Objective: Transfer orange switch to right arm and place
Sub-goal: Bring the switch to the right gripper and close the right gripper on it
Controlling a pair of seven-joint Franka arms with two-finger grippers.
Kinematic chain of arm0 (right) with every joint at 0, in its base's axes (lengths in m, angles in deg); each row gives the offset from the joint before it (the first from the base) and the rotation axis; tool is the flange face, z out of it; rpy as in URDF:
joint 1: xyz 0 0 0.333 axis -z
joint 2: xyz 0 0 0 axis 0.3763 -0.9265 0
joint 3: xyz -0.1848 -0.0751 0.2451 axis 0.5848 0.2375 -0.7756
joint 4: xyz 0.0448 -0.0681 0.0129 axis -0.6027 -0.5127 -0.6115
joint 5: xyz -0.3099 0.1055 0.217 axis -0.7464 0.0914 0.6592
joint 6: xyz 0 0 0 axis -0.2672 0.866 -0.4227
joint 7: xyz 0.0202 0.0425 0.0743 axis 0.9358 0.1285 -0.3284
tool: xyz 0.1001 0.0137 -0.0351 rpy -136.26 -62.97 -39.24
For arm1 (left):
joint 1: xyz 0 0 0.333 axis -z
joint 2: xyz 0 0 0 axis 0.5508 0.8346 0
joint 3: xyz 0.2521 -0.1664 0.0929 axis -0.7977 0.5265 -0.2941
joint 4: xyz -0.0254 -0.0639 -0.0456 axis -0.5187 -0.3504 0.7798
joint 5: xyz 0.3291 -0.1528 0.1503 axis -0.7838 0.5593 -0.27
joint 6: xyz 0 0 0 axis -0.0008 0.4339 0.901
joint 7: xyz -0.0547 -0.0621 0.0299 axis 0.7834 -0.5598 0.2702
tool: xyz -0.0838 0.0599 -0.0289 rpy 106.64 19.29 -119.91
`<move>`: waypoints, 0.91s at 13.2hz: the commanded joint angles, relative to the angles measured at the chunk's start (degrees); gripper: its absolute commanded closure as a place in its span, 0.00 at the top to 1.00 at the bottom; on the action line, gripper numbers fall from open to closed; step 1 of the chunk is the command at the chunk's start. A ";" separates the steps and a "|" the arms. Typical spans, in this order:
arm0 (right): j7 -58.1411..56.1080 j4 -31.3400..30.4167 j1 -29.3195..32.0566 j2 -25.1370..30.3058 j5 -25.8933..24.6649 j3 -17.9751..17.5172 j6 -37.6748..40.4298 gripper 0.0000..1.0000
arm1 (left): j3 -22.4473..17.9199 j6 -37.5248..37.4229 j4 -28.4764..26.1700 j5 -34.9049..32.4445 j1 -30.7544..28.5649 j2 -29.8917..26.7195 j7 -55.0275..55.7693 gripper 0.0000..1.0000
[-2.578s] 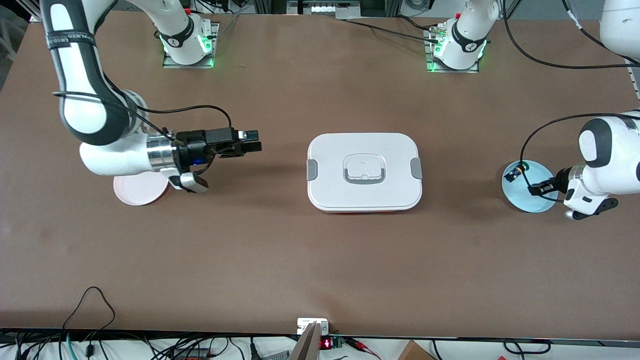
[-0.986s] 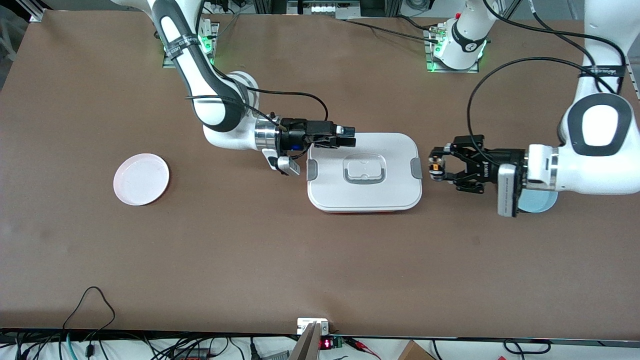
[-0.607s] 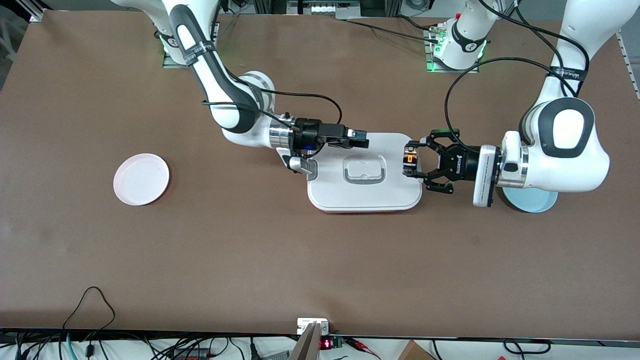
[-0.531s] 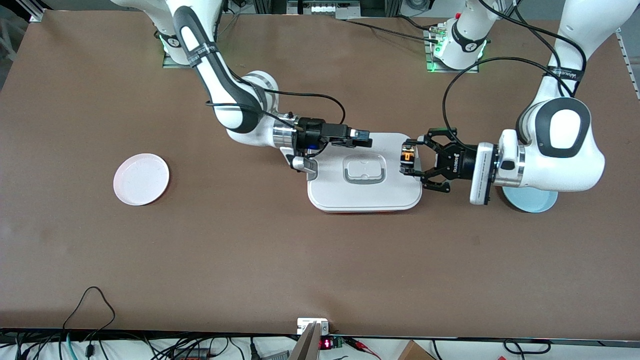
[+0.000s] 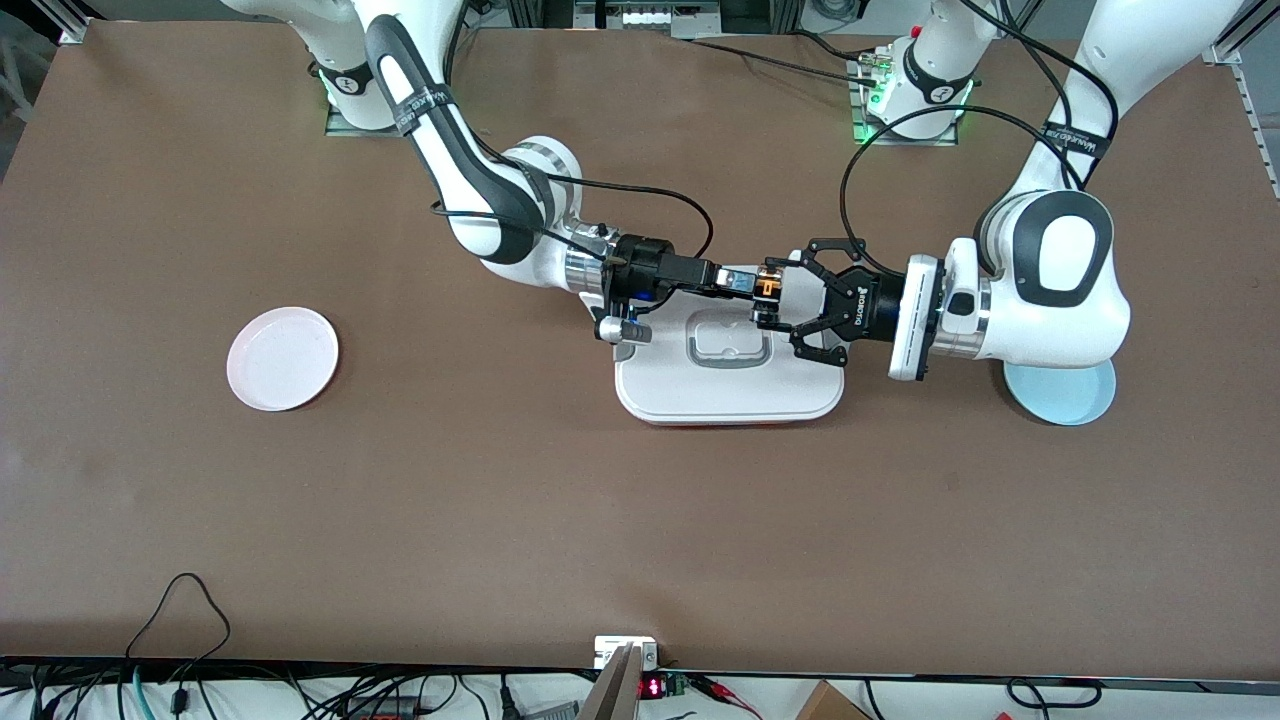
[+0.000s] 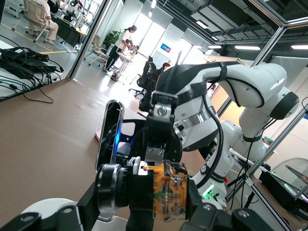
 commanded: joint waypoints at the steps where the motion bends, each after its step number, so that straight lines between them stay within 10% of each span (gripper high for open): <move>1: 1.21 1.27 -0.37 -0.16 1.31 0.18 -1.09 1.00 | 0.74 0.50 -2.99 1.99 -1.00 -2.70 -2.57 0.10; 12: -1.60 1.53 -0.99 -0.68 0.78 0.27 -1.18 0.42 | 1.00 0.41 -3.08 2.52 -0.91 -2.70 -2.57 0.13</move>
